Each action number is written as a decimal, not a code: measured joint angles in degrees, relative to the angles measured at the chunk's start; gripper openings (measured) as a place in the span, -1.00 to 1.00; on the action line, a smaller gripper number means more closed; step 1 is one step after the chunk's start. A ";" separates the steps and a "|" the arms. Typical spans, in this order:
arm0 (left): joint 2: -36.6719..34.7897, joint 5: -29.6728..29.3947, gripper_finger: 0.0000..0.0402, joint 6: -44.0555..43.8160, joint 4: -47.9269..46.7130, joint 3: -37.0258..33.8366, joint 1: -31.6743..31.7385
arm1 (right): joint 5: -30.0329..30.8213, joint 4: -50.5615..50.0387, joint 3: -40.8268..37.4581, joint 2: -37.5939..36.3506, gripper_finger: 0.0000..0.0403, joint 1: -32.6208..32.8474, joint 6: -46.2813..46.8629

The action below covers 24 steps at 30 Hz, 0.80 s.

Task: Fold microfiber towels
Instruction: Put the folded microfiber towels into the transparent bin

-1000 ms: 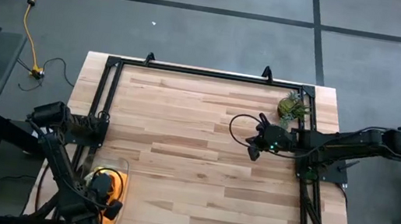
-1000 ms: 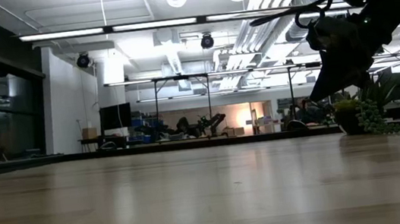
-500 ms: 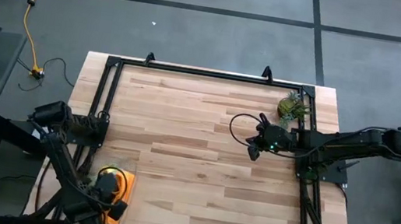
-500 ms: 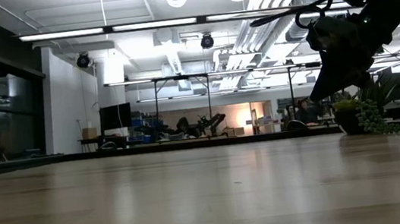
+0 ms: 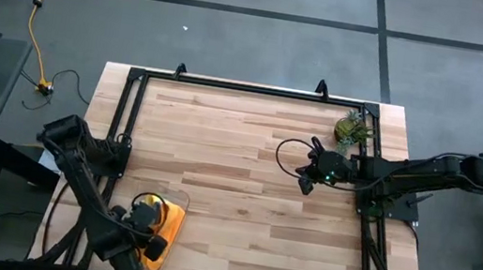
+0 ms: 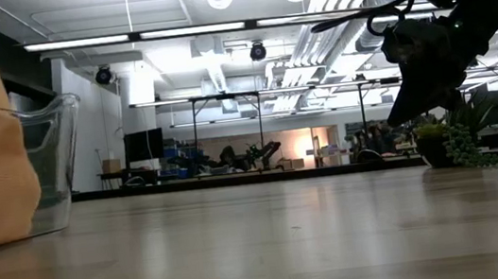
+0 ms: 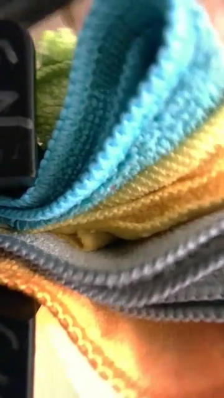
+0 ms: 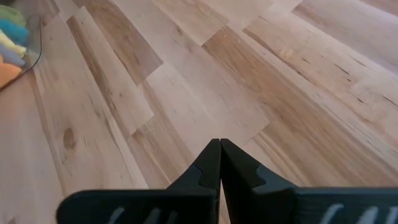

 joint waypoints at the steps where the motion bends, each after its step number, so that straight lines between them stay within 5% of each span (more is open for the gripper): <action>1: -0.46 0.08 -0.78 -0.57 -1.37 0.02 -0.29 | 0.03 -0.01 0.00 0.00 -1.00 0.00 -0.07; 9: -0.56 4.61 -0.76 -0.71 -2.31 -2.40 -1.76 | 0.28 -0.02 0.00 0.00 -1.00 0.00 -0.06; 24: -0.77 5.44 0.07 2.35 -0.66 -5.42 -0.51 | 0.50 0.00 0.00 0.00 -1.00 0.00 1.62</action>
